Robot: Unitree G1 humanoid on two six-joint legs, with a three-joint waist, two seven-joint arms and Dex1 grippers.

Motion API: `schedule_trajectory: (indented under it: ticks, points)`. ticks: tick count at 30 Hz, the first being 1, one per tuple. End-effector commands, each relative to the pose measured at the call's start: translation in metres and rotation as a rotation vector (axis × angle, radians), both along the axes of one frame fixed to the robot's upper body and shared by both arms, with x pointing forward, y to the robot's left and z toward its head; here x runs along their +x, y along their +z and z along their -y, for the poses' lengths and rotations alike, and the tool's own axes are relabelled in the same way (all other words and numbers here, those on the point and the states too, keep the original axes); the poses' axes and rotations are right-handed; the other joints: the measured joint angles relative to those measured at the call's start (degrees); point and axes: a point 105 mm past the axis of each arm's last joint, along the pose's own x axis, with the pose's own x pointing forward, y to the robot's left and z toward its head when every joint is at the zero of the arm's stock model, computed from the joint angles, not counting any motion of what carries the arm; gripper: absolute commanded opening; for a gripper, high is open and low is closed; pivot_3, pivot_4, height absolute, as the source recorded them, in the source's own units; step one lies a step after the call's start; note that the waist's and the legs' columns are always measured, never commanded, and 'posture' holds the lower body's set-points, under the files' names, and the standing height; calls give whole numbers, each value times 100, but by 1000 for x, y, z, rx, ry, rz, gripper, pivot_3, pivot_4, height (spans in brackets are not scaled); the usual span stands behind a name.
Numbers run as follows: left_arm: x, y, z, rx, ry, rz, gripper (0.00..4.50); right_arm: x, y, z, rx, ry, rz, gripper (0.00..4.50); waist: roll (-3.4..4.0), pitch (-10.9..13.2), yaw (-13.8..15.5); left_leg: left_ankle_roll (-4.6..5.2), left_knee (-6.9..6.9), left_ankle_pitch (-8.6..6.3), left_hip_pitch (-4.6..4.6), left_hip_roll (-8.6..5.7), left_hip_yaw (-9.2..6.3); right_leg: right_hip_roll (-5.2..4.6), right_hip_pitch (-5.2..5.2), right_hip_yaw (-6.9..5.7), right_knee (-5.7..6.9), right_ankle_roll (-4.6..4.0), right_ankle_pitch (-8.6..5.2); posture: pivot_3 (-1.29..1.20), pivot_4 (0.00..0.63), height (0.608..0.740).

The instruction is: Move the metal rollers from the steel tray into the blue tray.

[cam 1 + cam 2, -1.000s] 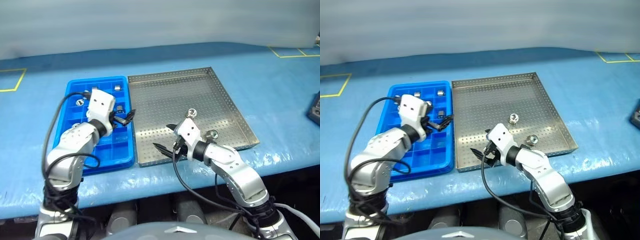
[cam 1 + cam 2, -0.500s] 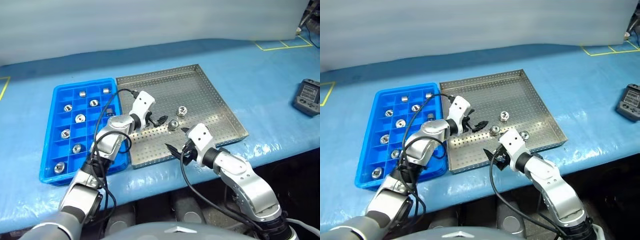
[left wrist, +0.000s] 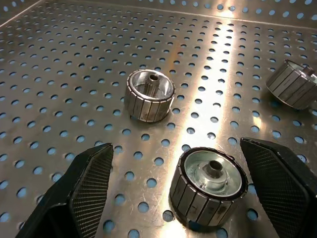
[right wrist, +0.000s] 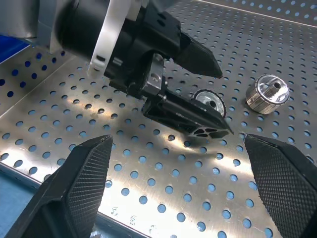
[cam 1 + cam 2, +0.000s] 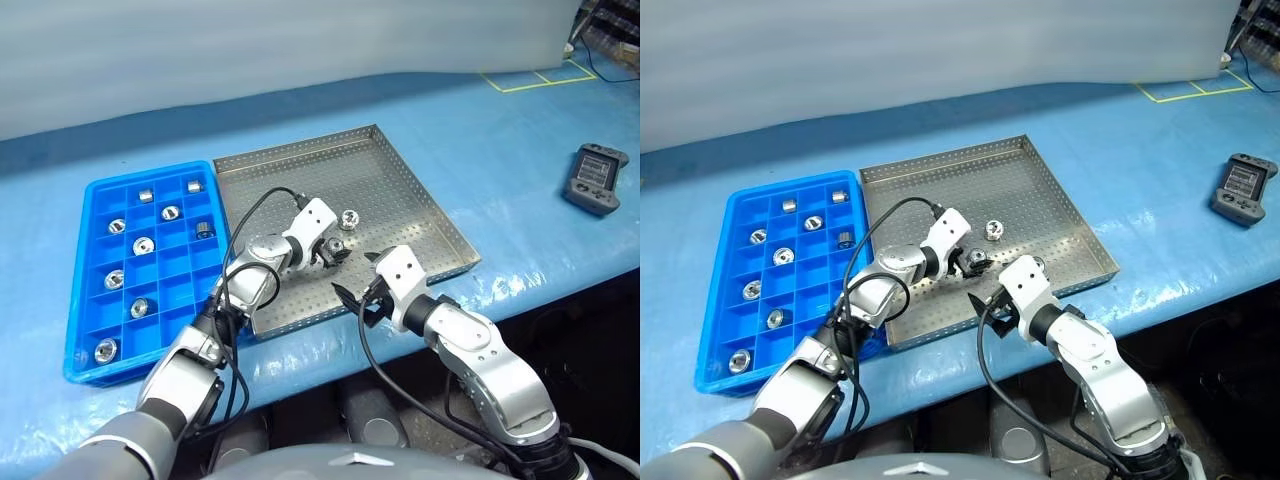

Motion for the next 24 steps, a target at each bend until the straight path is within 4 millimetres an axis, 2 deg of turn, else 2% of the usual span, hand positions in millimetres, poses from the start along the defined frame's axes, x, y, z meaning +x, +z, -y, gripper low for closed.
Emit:
schedule_trajectory:
  ticks: [1, 3, 7, 9, 10, 13, 15, 17, 21, 24]
  points:
    - [1, 5, 4, 29, -21, 37, 4285, -1, 10, -3, 10, 9, 44, 4500, 0, 0, -26, 0, 0, 0, 0, 0, 0, 0, 0, 0, 0, 0, 0, -288, 150, 740]
    - [-3, 3, 3, 47, -35, 39, 3882, 0, 10, -3, 12, 8, 45, 4500, 0, 0, -40, 0, 0, 0, 0, 0, 0, 0, 0, 0, 0, 1, 0, -280, 150, 740]
    - [-8, 8, -1, 44, -37, 67, 2526, 1, 10, -6, 17, 18, 44, 4500, 0, 0, -45, 0, -2, 0, 0, 0, 0, 0, -1, 0, 0, 2, 1, -251, 150, 740]
    - [-12, 17, -6, 34, -24, 103, 1859, 2, 11, -11, 21, 35, 43, 4500, 0, 0, -43, 0, -3, 0, 1, 1, -1, 0, -2, 1, 2, 2, 1, -239, 150, 740]
    - [-14, 20, -8, 32, -19, 112, 1692, 2, 11, -11, 22, 39, 43, 4500, 1, 0, -30, 0, -4, 0, 1, 1, -1, 0, -3, 2, 2, 1, 1, -233, 150, 740]
    - [-17, 36, -18, -6, 36, 161, 1697, 4, 12, -15, 25, 59, 45, 4500, 1, 0, 29, 0, -3, 0, 1, 1, -2, 0, -3, 1, 3, 2, 1, -199, 150, 740]
    - [-16, 59, -41, -70, 168, 233, 1697, 5, 14, -23, 30, 98, 50, 4500, 2, 1, 58, 0, -3, 0, 1, 1, -3, 0, -3, 2, 3, 2, 1, -182, 150, 740]
    - [-17, 73, -63, -108, 291, 278, 1697, 6, 17, -29, 37, 126, 58, 4500, 3, 2, 90, 0, -4, 0, 1, 2, -2, 0, -7, 3, 4, 2, 1, -165, 150, 740]
    - [-24, 84, -107, -142, 509, 316, 1697, 8, 21, -41, 57, 172, 70, 4500, 4, 2, 215, 0, -4, 0, 4, 3, -7, 2, -5, 0, 7, 1, 1, -132, 150, 740]
    - [-31, 87, -129, -152, 621, 331, 1697, 8, 23, -51, 66, 214, 74, 4500, 3, 2, 367, 0, -3, 0, 4, 2, -5, 2, -4, 1, 4, 2, 1, -97, 150, 740]
